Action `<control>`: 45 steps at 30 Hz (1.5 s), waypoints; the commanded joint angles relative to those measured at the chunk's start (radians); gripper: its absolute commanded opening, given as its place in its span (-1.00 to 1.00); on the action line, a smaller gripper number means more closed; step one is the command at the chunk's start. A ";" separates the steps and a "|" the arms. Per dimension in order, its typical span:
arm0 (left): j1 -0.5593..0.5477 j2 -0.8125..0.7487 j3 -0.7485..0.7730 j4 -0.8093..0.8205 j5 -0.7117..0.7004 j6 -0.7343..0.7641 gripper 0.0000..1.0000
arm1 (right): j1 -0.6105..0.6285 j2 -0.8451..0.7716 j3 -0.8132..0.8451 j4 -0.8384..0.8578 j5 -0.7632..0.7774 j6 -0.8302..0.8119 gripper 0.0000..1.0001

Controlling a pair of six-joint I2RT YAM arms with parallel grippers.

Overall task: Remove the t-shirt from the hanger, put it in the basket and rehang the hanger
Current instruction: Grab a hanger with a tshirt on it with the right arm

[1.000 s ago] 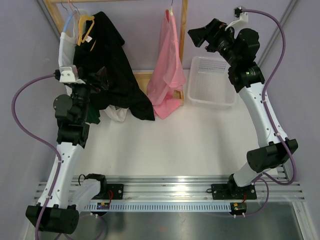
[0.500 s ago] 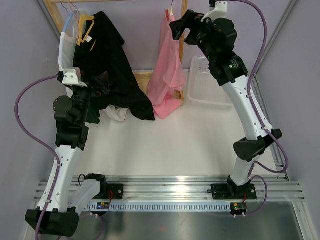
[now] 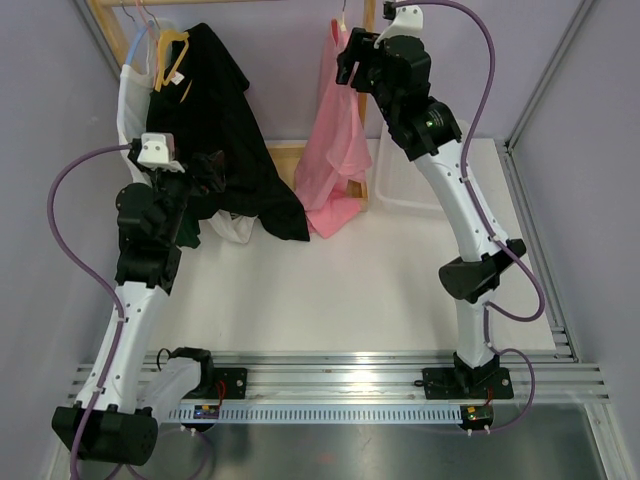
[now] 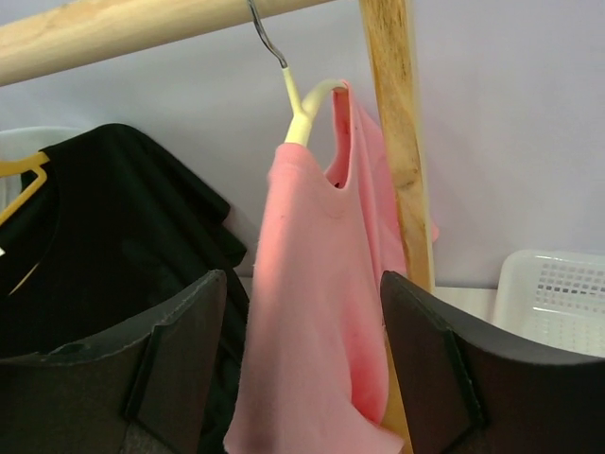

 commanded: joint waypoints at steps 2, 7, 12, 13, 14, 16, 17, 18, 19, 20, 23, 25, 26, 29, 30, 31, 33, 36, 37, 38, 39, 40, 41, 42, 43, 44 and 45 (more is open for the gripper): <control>-0.003 0.025 0.045 0.011 0.018 0.014 0.97 | 0.002 0.006 0.050 -0.003 0.040 -0.020 0.35; -0.005 0.038 0.050 0.006 0.021 0.018 0.97 | 0.008 0.007 0.042 0.000 0.048 -0.031 -0.03; -0.006 0.046 0.051 0.010 0.018 0.020 0.97 | 0.038 0.006 0.046 0.007 0.065 -0.070 -0.60; -0.006 0.048 0.051 0.010 0.018 0.021 0.97 | 0.042 0.006 0.045 0.010 0.075 -0.074 -0.68; -0.008 0.049 0.051 0.010 0.016 0.021 0.97 | 0.050 0.006 0.045 0.015 0.077 -0.083 -0.79; -0.009 0.049 0.051 0.010 0.016 0.023 0.97 | 0.061 0.006 0.042 0.026 0.094 -0.096 -1.00; -0.009 0.048 0.050 0.011 0.016 0.023 0.97 | 0.067 0.004 0.037 0.046 0.101 -0.108 -1.00; -0.011 0.051 0.050 0.011 0.016 0.023 0.97 | 0.070 0.001 0.030 0.058 0.106 -0.115 -1.00; -0.013 0.051 0.050 0.013 0.016 0.023 0.97 | 0.071 -0.001 0.008 0.075 0.106 -0.120 -1.00; -0.013 0.051 0.048 0.011 0.016 0.023 0.97 | 0.071 -0.008 -0.007 0.119 0.102 -0.134 -1.00; -0.016 0.054 0.051 0.013 0.016 0.023 0.97 | 0.078 -0.010 -0.058 0.206 0.089 -0.160 -1.00; -0.019 0.057 0.053 0.013 0.021 0.023 0.97 | 0.078 -0.001 -0.064 0.240 0.080 -0.175 -1.00; -0.020 0.057 0.053 0.013 0.024 0.023 0.97 | 0.078 -0.001 -0.072 0.272 0.074 -0.180 -1.00; -0.023 0.063 0.051 0.013 0.025 0.023 0.97 | 0.078 -0.008 -0.107 0.340 0.085 -0.191 -1.00; -0.025 0.063 0.054 0.013 0.025 0.023 0.97 | 0.078 -0.014 -0.125 0.362 0.085 -0.192 -1.00; -0.025 0.066 0.056 0.013 0.025 0.023 0.97 | 0.078 -0.025 -0.162 0.385 0.086 -0.192 -1.00; -0.026 0.069 0.056 0.013 0.027 0.024 0.97 | 0.078 -0.053 -0.202 0.451 0.077 -0.191 -1.00; -0.029 0.072 0.056 0.011 0.025 0.024 0.97 | 0.078 -0.079 -0.246 0.497 0.046 -0.182 -1.00; -0.031 0.072 0.056 0.011 0.022 0.026 0.97 | 0.078 -0.089 -0.260 0.506 0.037 -0.178 -1.00; -0.031 0.072 0.056 0.011 0.022 0.026 0.97 | 0.078 -0.096 -0.271 0.547 0.034 -0.177 -1.00; -0.032 0.072 0.055 0.011 0.022 0.026 0.97 | 0.078 -0.102 -0.294 0.561 0.028 -0.174 -1.00; -0.033 0.071 0.055 0.010 0.021 0.026 0.97 | 0.078 -0.117 -0.309 0.576 0.016 -0.178 -1.00; -0.034 0.071 0.056 0.008 0.022 0.026 0.97 | 0.078 -0.123 -0.326 0.616 0.007 -0.180 -1.00; -0.034 0.069 0.056 0.008 0.021 0.026 0.97 | 0.078 -0.129 -0.348 0.630 -0.003 -0.182 -1.00; -0.036 0.068 0.055 0.010 0.021 0.026 0.97 | 0.078 -0.140 -0.355 0.641 -0.001 -0.182 -1.00; -0.036 0.069 0.059 0.007 0.019 0.024 0.97 | 0.078 -0.143 -0.365 0.665 -0.001 -0.182 -1.00; -0.039 0.069 0.061 0.005 0.019 0.024 0.97 | 0.076 -0.148 -0.380 0.676 -0.001 -0.183 -1.00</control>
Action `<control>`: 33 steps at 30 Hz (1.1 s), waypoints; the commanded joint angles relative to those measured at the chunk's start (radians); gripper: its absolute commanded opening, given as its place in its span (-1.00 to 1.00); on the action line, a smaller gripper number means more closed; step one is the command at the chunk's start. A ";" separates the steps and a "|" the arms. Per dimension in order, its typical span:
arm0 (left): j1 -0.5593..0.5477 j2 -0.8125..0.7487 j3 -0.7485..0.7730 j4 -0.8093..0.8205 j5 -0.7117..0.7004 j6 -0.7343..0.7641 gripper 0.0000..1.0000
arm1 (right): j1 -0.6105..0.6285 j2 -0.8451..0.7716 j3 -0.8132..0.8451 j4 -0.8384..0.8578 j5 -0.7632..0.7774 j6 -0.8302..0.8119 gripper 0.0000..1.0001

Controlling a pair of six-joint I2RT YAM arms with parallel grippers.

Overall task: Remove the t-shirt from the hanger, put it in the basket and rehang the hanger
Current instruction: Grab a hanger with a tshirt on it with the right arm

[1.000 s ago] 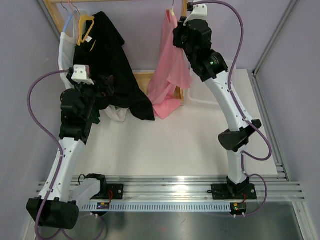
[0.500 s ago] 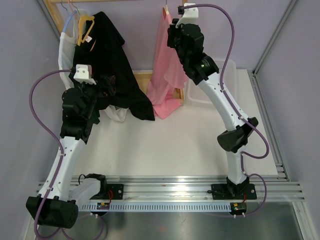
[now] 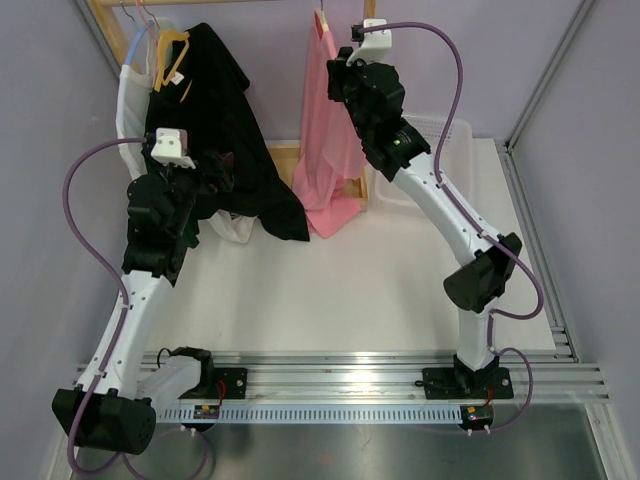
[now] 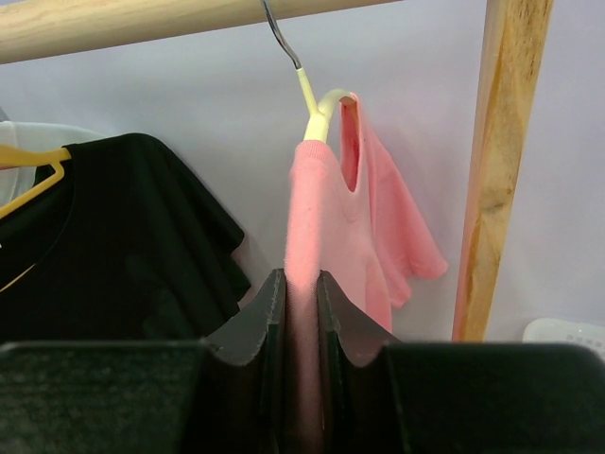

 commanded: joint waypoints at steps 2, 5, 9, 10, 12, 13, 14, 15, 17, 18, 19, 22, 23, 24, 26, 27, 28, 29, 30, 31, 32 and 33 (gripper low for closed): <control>-0.012 -0.004 0.048 0.022 0.013 0.012 0.97 | 0.004 -0.092 -0.027 0.240 -0.040 -0.016 -1.00; -0.018 -0.007 0.051 0.017 0.010 0.014 0.97 | 0.004 -0.113 -0.050 0.269 -0.047 -0.005 -1.00; -0.027 -0.004 0.058 0.009 0.008 0.014 0.97 | 0.004 -0.135 -0.049 0.275 -0.064 0.026 -1.00; -0.030 -0.004 0.060 0.008 0.008 0.014 0.97 | 0.004 -0.139 -0.047 0.269 -0.066 0.032 -1.00; -0.035 -0.004 0.060 0.005 0.005 0.017 0.97 | 0.004 -0.153 -0.059 0.274 -0.073 0.040 -1.00; -0.036 -0.002 0.064 0.003 0.005 0.019 0.97 | 0.004 -0.165 -0.062 0.275 -0.077 0.044 -1.00; -0.038 -0.002 0.065 0.002 0.004 0.020 0.97 | 0.004 -0.171 -0.065 0.272 -0.077 0.046 -1.00; -0.041 -0.002 0.063 0.003 0.001 0.022 0.97 | 0.004 -0.178 -0.076 0.274 -0.080 0.047 -1.00; -0.042 -0.001 0.065 0.002 -0.001 0.025 0.97 | 0.004 -0.201 -0.102 0.274 -0.087 0.049 -1.00; -0.044 -0.001 0.063 0.002 -0.002 0.026 0.97 | 0.006 -0.214 -0.110 0.271 -0.089 0.055 -1.00; -0.044 -0.001 0.063 0.002 -0.004 0.028 0.97 | 0.006 -0.221 -0.118 0.262 -0.089 0.058 -1.00; -0.044 -0.001 0.071 -0.003 -0.006 0.025 0.97 | 0.004 -0.247 -0.141 0.223 -0.107 0.067 -1.00; -0.044 -0.002 0.083 -0.007 -0.006 0.022 0.97 | 0.004 -0.253 -0.145 0.209 -0.116 0.070 -1.00; -0.044 -0.005 0.092 -0.015 -0.003 0.017 0.97 | 0.004 -0.267 -0.147 0.193 -0.123 0.082 -1.00; -0.044 -0.010 0.123 -0.047 -0.002 -0.007 0.97 | 0.004 -0.280 -0.156 0.147 -0.141 0.090 -1.00; -0.044 -0.019 0.130 -0.055 -0.004 -0.020 0.97 | 0.006 -0.300 -0.162 0.122 -0.146 0.099 -1.00; -0.044 -0.025 0.137 -0.064 -0.006 -0.053 0.97 | 0.006 -0.314 -0.171 0.114 -0.150 0.104 -1.00; -0.044 -0.033 0.140 -0.067 -0.012 -0.075 0.97 | 0.006 -0.326 -0.194 0.107 -0.156 0.107 -1.00; -0.044 -0.039 0.147 -0.073 -0.019 -0.092 0.97 | 0.006 -0.357 -0.208 0.094 -0.153 0.118 -1.00; -0.044 -0.050 0.153 -0.084 -0.016 -0.112 0.97 | 0.006 -0.372 -0.222 0.088 -0.147 0.125 -1.00; -0.044 -0.054 0.161 -0.084 -0.004 -0.118 0.97 | 0.006 -0.386 -0.255 0.082 -0.146 0.135 -1.00; -0.044 -0.059 0.182 -0.110 0.010 -0.126 0.97 | 0.007 -0.415 -0.275 0.077 -0.152 0.158 -1.00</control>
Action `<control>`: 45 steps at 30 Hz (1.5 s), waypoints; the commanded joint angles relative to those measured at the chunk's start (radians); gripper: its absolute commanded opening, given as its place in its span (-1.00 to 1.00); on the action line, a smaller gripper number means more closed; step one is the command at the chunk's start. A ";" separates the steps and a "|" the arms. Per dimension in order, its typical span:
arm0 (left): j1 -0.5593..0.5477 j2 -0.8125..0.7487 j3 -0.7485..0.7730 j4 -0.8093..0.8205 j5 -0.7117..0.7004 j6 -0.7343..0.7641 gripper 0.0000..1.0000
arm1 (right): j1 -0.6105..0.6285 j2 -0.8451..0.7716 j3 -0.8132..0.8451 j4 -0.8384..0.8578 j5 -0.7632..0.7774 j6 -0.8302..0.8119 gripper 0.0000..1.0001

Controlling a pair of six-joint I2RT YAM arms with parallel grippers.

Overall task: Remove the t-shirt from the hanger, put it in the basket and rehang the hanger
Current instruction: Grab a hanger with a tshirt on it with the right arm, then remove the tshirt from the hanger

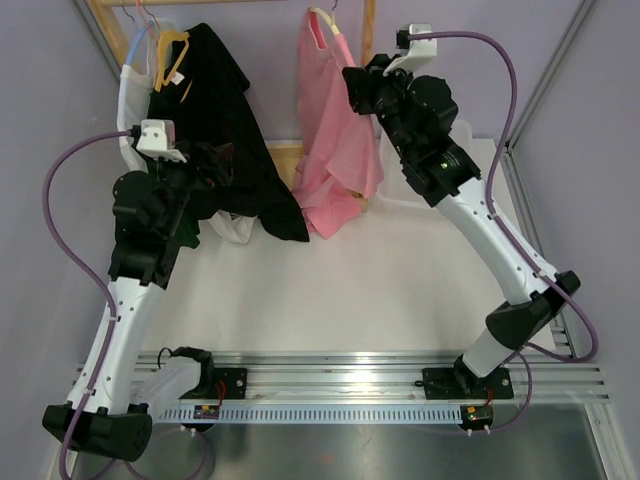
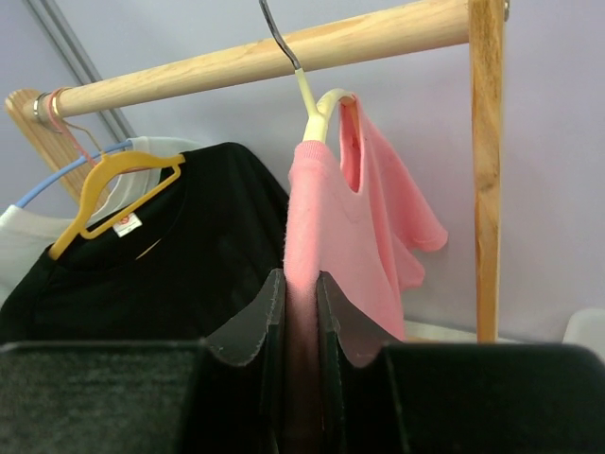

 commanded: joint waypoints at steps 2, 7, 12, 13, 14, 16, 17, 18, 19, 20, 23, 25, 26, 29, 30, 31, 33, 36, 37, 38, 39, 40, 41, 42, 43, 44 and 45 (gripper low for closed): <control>-0.003 -0.038 0.094 -0.050 0.038 -0.078 0.97 | 0.009 -0.147 -0.081 0.069 -0.043 0.078 -1.00; -0.003 -0.065 0.080 -0.061 0.051 -0.134 0.97 | 0.050 -0.208 -0.226 0.078 -0.038 0.106 -1.00; -0.003 -0.091 0.022 -0.042 0.092 -0.206 0.97 | 0.101 -0.265 -0.361 0.127 0.014 0.083 -1.00; -0.003 -0.091 0.005 -0.042 0.103 -0.219 0.97 | 0.131 -0.274 -0.418 0.147 0.050 0.071 -1.00; -0.005 -0.091 -0.006 -0.036 0.126 -0.231 0.97 | 0.154 -0.297 -0.446 0.170 0.077 0.040 -1.00; -0.008 -0.090 -0.021 -0.018 0.146 -0.251 0.97 | 0.190 -0.308 -0.493 0.215 0.158 0.006 -1.00; -0.019 -0.090 -0.033 -0.011 0.140 -0.248 0.97 | 0.226 -0.312 -0.503 0.218 0.184 -0.020 -1.00; -0.025 -0.090 -0.039 -0.002 0.137 -0.233 0.97 | 0.242 -0.315 -0.512 0.218 0.207 -0.029 -1.00; -0.032 -0.090 -0.043 0.001 0.126 -0.223 0.97 | 0.257 -0.315 -0.532 0.220 0.259 -0.031 -1.00; -0.048 -0.088 -0.043 -0.002 0.103 -0.217 0.97 | 0.271 -0.317 -0.541 0.220 0.282 -0.035 -1.00; -0.080 -0.076 -0.058 -0.002 0.085 -0.200 0.97 | 0.331 -0.311 -0.580 0.290 0.359 -0.087 -1.00; -0.109 -0.047 -0.060 -0.010 0.062 -0.194 0.97 | 0.397 -0.297 -0.602 0.348 0.463 -0.133 -1.00; -0.117 -0.035 -0.056 -0.014 0.045 -0.191 0.97 | 0.418 -0.283 -0.619 0.427 0.501 -0.193 -1.00; -0.140 0.010 -0.049 -0.028 0.040 -0.190 0.97 | 0.469 -0.250 -0.716 0.644 0.594 -0.302 -1.00; -0.144 0.019 -0.047 -0.028 0.042 -0.190 0.97 | 0.475 -0.236 -0.728 0.676 0.603 -0.325 -1.00; -0.152 0.028 -0.049 -0.025 0.039 -0.188 0.97 | 0.489 -0.222 -0.722 0.692 0.621 -0.345 -1.00; -0.158 0.038 -0.062 0.002 0.011 -0.182 0.97 | 0.504 -0.176 -0.701 0.713 0.664 -0.402 -1.00; -0.163 0.027 -0.101 0.067 -0.033 -0.179 0.97 | 0.530 -0.138 -0.696 0.780 0.677 -0.460 -1.00; -0.163 0.024 -0.119 0.077 -0.038 -0.177 0.97 | 0.533 -0.131 -0.684 0.770 0.677 -0.454 -1.00; -0.163 0.016 -0.127 0.088 -0.044 -0.177 0.97 | 0.538 -0.121 -0.678 0.746 0.677 -0.447 -1.00; -0.163 0.001 -0.138 0.108 -0.047 -0.176 0.97 | 0.537 -0.115 -0.672 0.735 0.681 -0.440 -1.00; -0.163 -0.010 -0.147 0.116 -0.049 -0.174 0.97 | 0.538 -0.110 -0.664 0.727 0.677 -0.434 -1.00; -0.163 -0.016 -0.156 0.121 -0.050 -0.173 0.97 | 0.540 -0.102 -0.661 0.718 0.672 -0.428 -1.00; -0.163 -0.028 -0.158 0.124 -0.050 -0.170 0.97 | 0.541 -0.099 -0.661 0.715 0.671 -0.425 -1.00; -0.163 -0.033 -0.158 0.122 -0.049 -0.170 0.97 | 0.543 -0.096 -0.658 0.711 0.666 -0.423 -1.00; -0.163 -0.038 -0.158 0.122 -0.046 -0.168 0.97 | 0.543 -0.093 -0.658 0.701 0.658 -0.417 -1.00; -0.163 -0.039 -0.158 0.122 -0.047 -0.170 0.97 | 0.547 -0.091 -0.658 0.700 0.654 -0.416 -1.00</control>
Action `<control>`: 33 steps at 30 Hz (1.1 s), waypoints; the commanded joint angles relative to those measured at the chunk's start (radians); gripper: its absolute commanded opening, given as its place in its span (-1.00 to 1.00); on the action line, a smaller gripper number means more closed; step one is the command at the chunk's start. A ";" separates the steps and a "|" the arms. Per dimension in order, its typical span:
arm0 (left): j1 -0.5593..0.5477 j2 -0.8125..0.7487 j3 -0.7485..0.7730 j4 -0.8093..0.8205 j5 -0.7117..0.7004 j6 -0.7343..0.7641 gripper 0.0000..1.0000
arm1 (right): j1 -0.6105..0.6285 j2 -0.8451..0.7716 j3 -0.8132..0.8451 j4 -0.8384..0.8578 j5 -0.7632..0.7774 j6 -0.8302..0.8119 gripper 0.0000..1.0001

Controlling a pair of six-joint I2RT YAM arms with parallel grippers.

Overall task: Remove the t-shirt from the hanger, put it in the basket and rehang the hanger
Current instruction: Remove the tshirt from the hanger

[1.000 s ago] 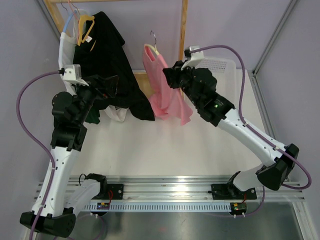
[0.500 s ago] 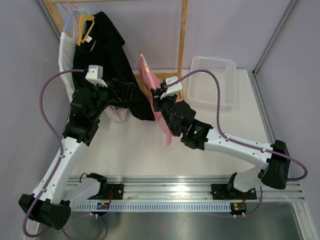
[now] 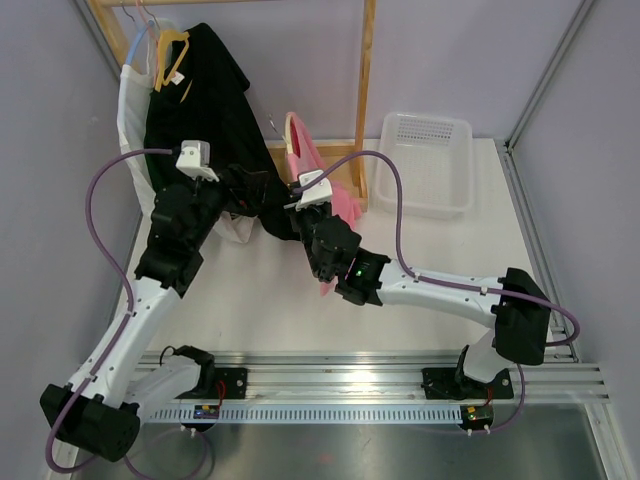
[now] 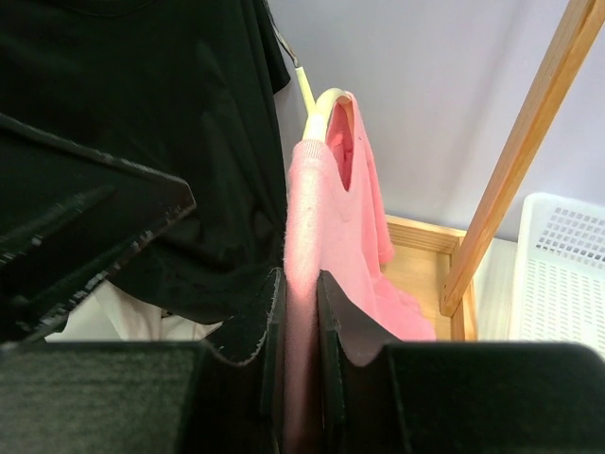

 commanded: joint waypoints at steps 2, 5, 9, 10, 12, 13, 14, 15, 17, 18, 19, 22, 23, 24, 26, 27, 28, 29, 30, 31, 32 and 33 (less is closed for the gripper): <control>-0.004 -0.042 0.003 0.103 -0.026 0.016 0.96 | 0.021 -0.004 0.068 0.091 0.015 -0.011 -1.00; -0.004 -0.054 -0.006 0.117 -0.018 0.008 0.93 | 0.032 0.015 0.094 0.058 0.021 -0.005 -1.00; -0.004 -0.106 -0.060 0.166 -0.006 0.002 0.92 | 0.048 0.048 0.126 0.043 0.021 -0.006 -1.00; -0.004 -0.111 -0.061 0.167 -0.006 0.001 0.90 | 0.052 0.060 0.133 0.040 0.019 -0.009 -1.00; -0.004 -0.109 -0.057 0.155 -0.012 -0.001 0.89 | 0.058 0.071 0.154 0.029 0.024 -0.014 -1.00; -0.004 -0.108 -0.052 0.154 -0.015 -0.001 0.89 | 0.061 0.078 0.157 0.029 0.022 -0.017 -1.00; -0.004 -0.105 -0.052 0.154 -0.018 0.001 0.89 | 0.067 0.088 0.162 0.028 0.021 -0.018 -1.00; -0.004 -0.102 -0.050 0.155 -0.024 -0.001 0.89 | 0.070 0.092 0.169 0.025 0.021 -0.018 -1.00; -0.004 -0.099 -0.052 0.158 -0.042 -0.002 0.86 | 0.084 0.107 0.180 0.022 0.021 -0.023 -1.00; -0.004 -0.096 -0.052 0.157 -0.044 -0.002 0.84 | 0.090 0.111 0.191 0.020 0.024 -0.026 -1.00; -0.004 -0.091 -0.050 0.155 -0.073 -0.002 0.81 | 0.096 0.124 0.195 0.025 0.028 -0.041 -1.00; -0.003 -0.073 -0.032 0.132 -0.108 -0.005 0.72 | 0.114 0.140 0.209 0.048 0.048 -0.066 -1.00; -0.003 -0.065 -0.026 0.120 -0.115 -0.010 0.70 | 0.119 0.141 0.212 0.042 0.048 -0.066 -1.00; -0.001 -0.060 -0.014 0.114 -0.119 -0.012 0.68 | 0.124 0.143 0.217 0.038 0.048 -0.066 -1.00; 0.002 -0.047 -0.010 0.108 -0.122 -0.016 0.64 | 0.124 0.144 0.220 0.025 0.048 -0.055 -1.00; 0.005 -0.045 -0.007 0.109 -0.127 -0.018 0.59 | 0.125 0.143 0.223 0.017 0.042 -0.052 -1.00; 0.005 -0.039 -0.009 0.111 -0.134 -0.019 0.54 | 0.125 0.143 0.223 0.012 0.041 -0.046 -1.00; 0.007 -0.036 -0.009 0.117 -0.139 -0.019 0.48 | 0.124 0.143 0.223 0.008 0.041 -0.043 -1.00; 0.011 -0.034 -0.012 0.120 -0.142 -0.019 0.38 | 0.125 0.141 0.222 0.009 0.039 -0.040 -1.00; 0.013 -0.034 -0.014 0.124 -0.153 -0.019 0.33 | 0.125 0.140 0.220 0.009 0.039 -0.035 -1.00; 0.016 -0.034 -0.017 0.132 -0.156 -0.022 0.31 | 0.127 0.140 0.222 0.009 0.041 -0.031 -1.00; 0.022 -0.033 -0.017 0.134 -0.158 -0.025 0.29 | 0.128 0.141 0.225 0.003 0.036 -0.021 -1.00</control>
